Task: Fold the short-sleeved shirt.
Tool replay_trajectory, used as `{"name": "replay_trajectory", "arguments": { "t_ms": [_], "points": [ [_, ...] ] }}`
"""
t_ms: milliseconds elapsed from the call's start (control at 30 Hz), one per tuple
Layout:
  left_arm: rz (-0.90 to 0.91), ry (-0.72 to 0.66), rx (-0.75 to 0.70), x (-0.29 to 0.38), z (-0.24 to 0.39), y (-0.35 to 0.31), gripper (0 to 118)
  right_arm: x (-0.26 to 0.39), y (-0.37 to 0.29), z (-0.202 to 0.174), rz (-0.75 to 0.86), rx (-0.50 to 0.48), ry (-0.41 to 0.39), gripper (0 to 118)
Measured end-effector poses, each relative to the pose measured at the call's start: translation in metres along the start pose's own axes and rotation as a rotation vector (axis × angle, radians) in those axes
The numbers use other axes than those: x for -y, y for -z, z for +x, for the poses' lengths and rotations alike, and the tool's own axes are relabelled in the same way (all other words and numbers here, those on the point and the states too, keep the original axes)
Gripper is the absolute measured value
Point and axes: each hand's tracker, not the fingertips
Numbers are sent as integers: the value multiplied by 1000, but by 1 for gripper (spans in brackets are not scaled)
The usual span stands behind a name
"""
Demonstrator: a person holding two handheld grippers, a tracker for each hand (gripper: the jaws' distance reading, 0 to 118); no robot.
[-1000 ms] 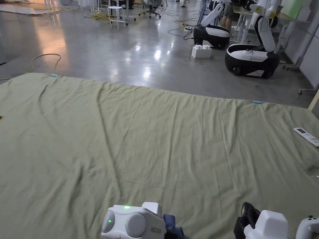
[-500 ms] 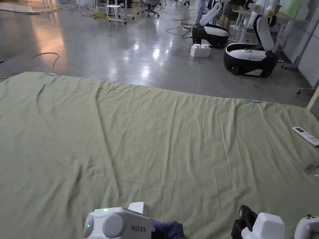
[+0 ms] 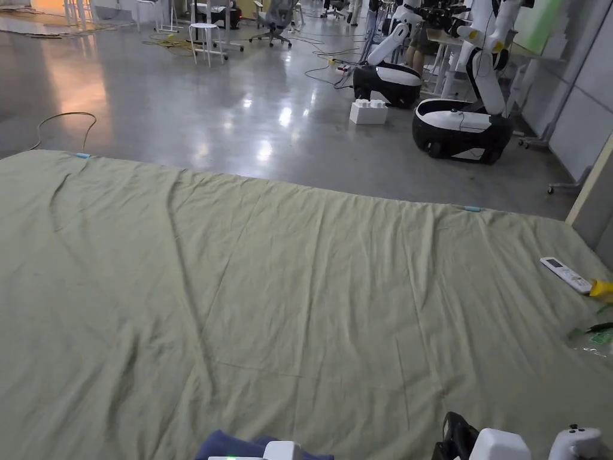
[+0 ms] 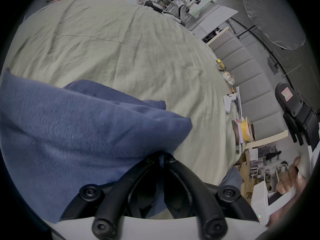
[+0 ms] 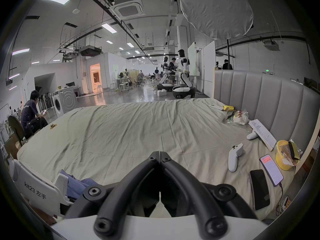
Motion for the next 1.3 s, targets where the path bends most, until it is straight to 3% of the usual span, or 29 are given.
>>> {"name": "replay_trajectory", "arguments": {
  "t_ms": [267, 433, 700, 933, 1133, 1300],
  "points": [
    [217, 135, 49, -22, -5, -76, 9, -16, -1, -4, 46, 5, -21, 0],
    [516, 258, -128, -31, -15, -133, 9, -32, 1, -14, 109, 12, -36, 0],
    [867, 303, -385, -33, -25, -190, 9, -52, 4, -36, 202, 8, -72, 0],
    [1032, 318, -613, -29, -39, -207, 9, -65, 0, -43, 270, 30, -98, 0],
    [1107, 313, -628, -24, -47, -223, 9, -75, -4, -40, 322, 55, -106, 0],
    [1066, 317, -601, -21, -57, -226, 9, -66, -11, -41, 278, 31, -88, 0]
  ]
}}
